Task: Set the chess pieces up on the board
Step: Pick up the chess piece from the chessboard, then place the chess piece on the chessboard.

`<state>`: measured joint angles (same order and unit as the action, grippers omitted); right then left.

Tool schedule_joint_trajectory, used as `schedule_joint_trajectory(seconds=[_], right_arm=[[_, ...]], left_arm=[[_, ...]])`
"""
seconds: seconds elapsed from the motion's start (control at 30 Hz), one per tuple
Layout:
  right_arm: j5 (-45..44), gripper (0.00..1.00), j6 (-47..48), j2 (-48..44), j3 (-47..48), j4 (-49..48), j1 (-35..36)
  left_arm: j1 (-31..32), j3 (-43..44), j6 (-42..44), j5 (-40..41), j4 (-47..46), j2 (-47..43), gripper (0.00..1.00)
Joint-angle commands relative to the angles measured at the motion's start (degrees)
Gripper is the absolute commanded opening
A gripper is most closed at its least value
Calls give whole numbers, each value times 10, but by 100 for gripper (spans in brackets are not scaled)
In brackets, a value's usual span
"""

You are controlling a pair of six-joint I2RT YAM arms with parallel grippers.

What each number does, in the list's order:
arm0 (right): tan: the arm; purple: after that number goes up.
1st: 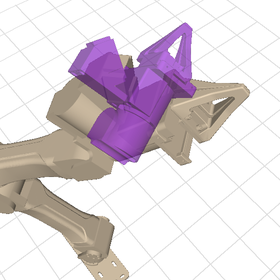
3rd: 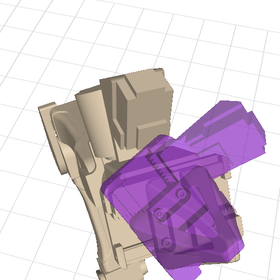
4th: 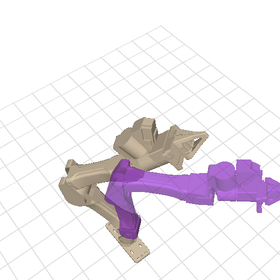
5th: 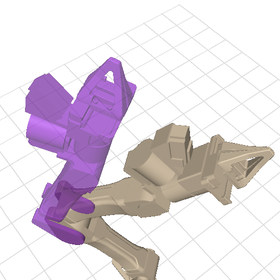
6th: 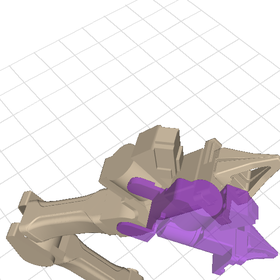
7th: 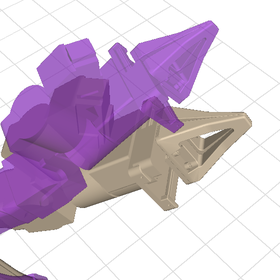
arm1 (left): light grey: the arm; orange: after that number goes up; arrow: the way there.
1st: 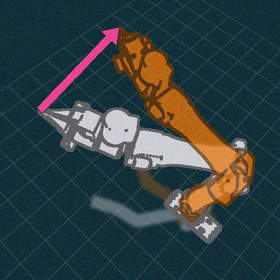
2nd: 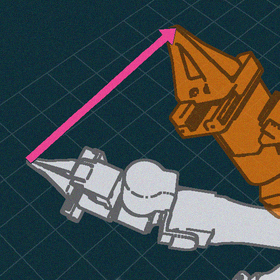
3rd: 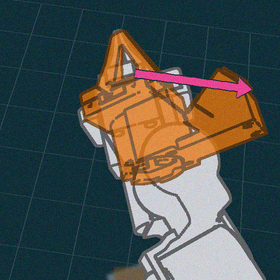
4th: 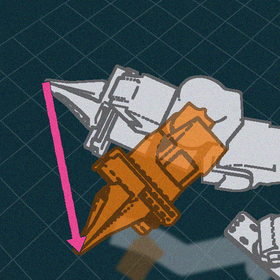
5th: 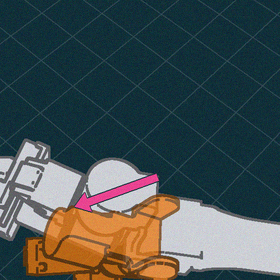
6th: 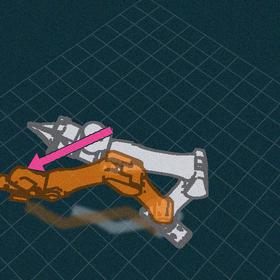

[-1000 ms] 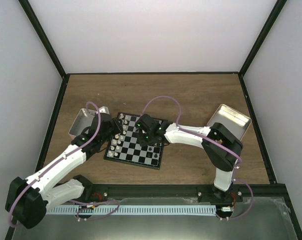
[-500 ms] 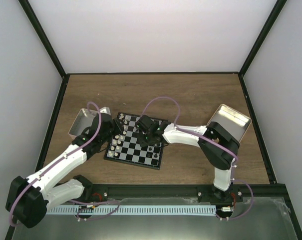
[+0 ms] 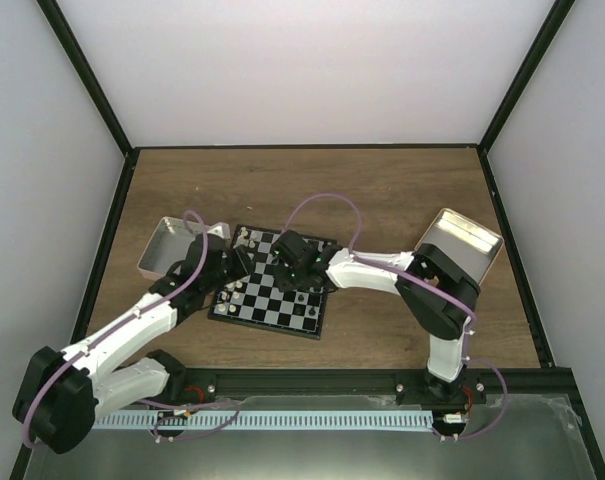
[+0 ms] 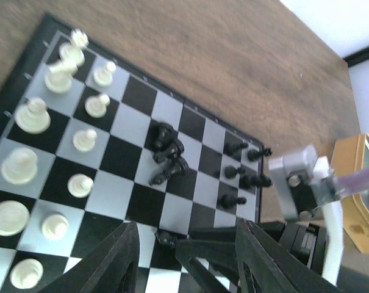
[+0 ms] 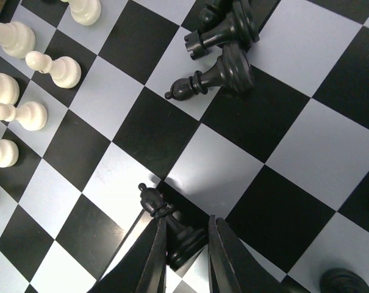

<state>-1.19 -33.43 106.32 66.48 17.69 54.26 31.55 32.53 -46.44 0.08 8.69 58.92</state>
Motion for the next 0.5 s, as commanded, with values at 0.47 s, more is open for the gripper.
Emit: schedule_joint_trajectory(seconds=[0.47], right_arm=[[188,8,38,-215,-237,-322,-70]], left_arm=[[-9,-58,-127,-280,-240,56,54]])
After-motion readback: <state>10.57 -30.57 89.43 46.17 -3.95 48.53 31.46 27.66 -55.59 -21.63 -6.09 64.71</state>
